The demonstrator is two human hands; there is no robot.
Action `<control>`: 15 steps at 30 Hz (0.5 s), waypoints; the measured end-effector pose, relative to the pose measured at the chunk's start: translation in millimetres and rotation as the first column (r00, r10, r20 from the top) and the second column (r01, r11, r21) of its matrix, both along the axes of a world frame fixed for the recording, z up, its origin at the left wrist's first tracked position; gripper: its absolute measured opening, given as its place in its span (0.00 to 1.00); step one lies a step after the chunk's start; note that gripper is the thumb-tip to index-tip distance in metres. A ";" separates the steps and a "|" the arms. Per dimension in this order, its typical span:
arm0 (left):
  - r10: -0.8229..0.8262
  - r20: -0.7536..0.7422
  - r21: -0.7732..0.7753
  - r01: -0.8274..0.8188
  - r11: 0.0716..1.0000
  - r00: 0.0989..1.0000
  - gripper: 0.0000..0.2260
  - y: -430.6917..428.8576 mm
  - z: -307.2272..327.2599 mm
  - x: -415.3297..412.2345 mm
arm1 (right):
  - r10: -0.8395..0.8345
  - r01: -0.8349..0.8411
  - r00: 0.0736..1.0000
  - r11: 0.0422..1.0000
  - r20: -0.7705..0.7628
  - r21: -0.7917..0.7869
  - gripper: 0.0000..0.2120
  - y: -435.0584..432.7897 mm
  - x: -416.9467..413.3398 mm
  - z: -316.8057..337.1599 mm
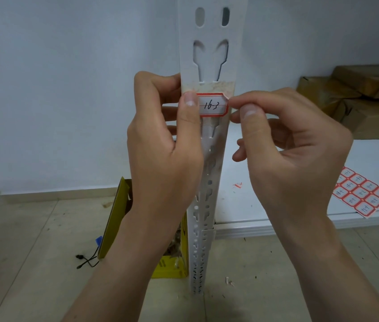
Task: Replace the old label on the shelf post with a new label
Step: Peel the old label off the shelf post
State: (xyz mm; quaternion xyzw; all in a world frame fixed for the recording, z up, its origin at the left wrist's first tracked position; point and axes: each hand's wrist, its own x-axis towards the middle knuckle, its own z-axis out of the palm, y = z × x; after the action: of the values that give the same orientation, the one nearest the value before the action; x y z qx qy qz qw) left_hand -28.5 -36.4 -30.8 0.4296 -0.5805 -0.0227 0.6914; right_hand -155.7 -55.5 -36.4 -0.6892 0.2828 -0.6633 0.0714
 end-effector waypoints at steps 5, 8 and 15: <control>-0.005 -0.004 0.000 0.005 1.000 1.000 0.02 0.1 0.5 -0.2 | -0.001 0.002 1.000 1.000 -0.026 0.016 0.09 -0.1 1.8 -0.2; -0.006 -0.012 0.004 0.006 1.000 1.000 0.02 -0.2 0.4 -0.8 | 0.009 -0.010 1.000 1.000 0.016 0.024 0.09 -0.4 1.4 -0.4; -0.009 -0.014 -0.001 0.009 1.000 1.000 0.03 0.5 0.8 -0.8 | 0.005 -0.005 1.000 1.000 -0.001 0.009 0.09 -0.5 -0.3 -0.2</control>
State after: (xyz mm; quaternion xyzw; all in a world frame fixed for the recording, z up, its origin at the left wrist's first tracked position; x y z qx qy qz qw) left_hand -29.3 -35.9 -30.0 0.4267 -0.5774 -0.0287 0.6955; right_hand -156.1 -56.0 -36.6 -0.6898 0.2840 -0.6616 0.0760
